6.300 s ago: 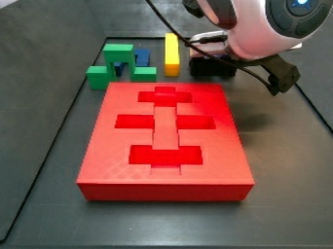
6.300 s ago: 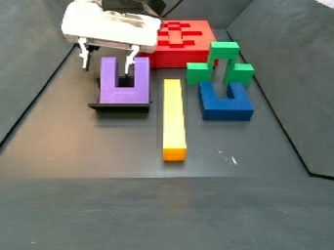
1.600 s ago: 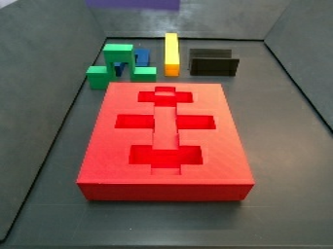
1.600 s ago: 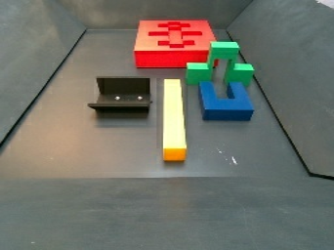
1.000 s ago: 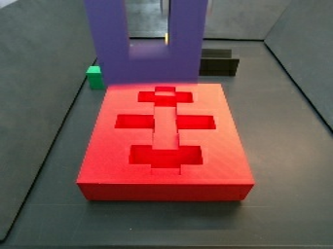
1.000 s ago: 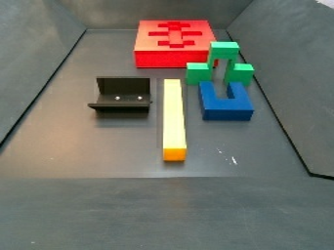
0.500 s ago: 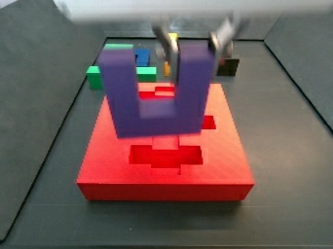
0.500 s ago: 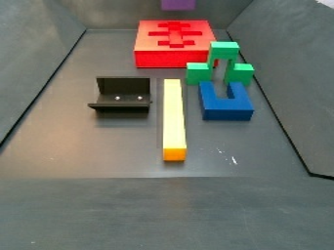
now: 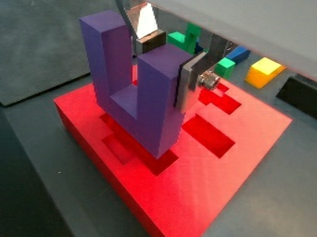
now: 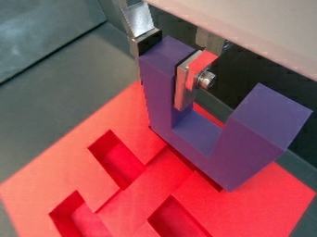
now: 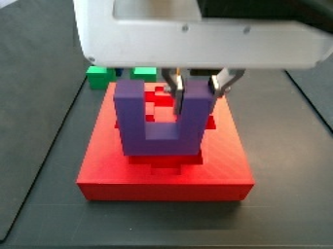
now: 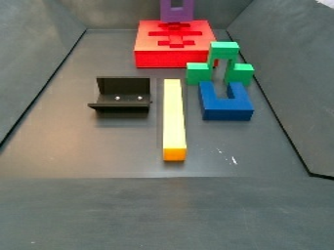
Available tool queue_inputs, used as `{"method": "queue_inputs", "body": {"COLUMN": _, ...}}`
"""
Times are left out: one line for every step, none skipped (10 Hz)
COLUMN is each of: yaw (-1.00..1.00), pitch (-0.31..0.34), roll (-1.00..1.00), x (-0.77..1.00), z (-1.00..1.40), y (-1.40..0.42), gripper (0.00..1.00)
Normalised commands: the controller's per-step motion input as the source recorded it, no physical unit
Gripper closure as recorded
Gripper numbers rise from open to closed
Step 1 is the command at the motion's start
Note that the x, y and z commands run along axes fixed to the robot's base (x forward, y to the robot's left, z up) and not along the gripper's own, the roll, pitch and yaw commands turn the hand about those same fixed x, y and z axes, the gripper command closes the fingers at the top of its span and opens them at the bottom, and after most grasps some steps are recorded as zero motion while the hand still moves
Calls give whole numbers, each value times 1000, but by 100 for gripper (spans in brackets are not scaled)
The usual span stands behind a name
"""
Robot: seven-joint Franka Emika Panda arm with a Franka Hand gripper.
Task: Pick up the purple object. Move up. Place the purple object on the fixture. Regrasp the purple object. Move to above the board. Insert the purple object.
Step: Insert the purple object.
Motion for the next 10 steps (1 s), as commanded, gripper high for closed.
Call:
{"method": "queue_inputs", "body": {"yaw": -83, "pitch": 0, "roll": -114, "x": 0, "z": -303, "y": -51, "gripper": 100}}
{"method": "queue_inputs", "body": {"yaw": -20, "pitch": 0, "roll": -150, "x": 134, "z": -240, "y": -54, "gripper": 100}}
{"method": "queue_inputs", "body": {"yaw": -17, "pitch": 0, "roll": -164, "x": 123, "z": -234, "y": -3, "gripper": 100}}
{"method": "queue_inputs", "body": {"yaw": -34, "pitch": 0, "roll": -149, "x": 60, "z": -203, "y": 0, "gripper": 100}}
{"method": "queue_inputs", "body": {"yaw": -57, "pitch": 0, "roll": -89, "x": 9, "z": -251, "y": 0, "gripper": 100}}
{"method": "queue_inputs", "body": {"yaw": -71, "pitch": 0, "roll": 0, "x": 0, "z": -309, "y": -6, "gripper": 100}}
{"method": "queue_inputs", "body": {"yaw": -60, "pitch": 0, "roll": -43, "x": 83, "z": -209, "y": -20, "gripper": 100}}
{"method": "queue_inputs", "body": {"yaw": -51, "pitch": -54, "roll": -190, "x": 100, "z": -111, "y": 0, "gripper": 100}}
{"method": "queue_inputs", "body": {"yaw": -14, "pitch": -159, "roll": -233, "x": 0, "z": -11, "y": 0, "gripper": 100}}
{"method": "queue_inputs", "body": {"yaw": 0, "pitch": -179, "roll": -183, "x": 0, "z": -14, "y": 0, "gripper": 100}}
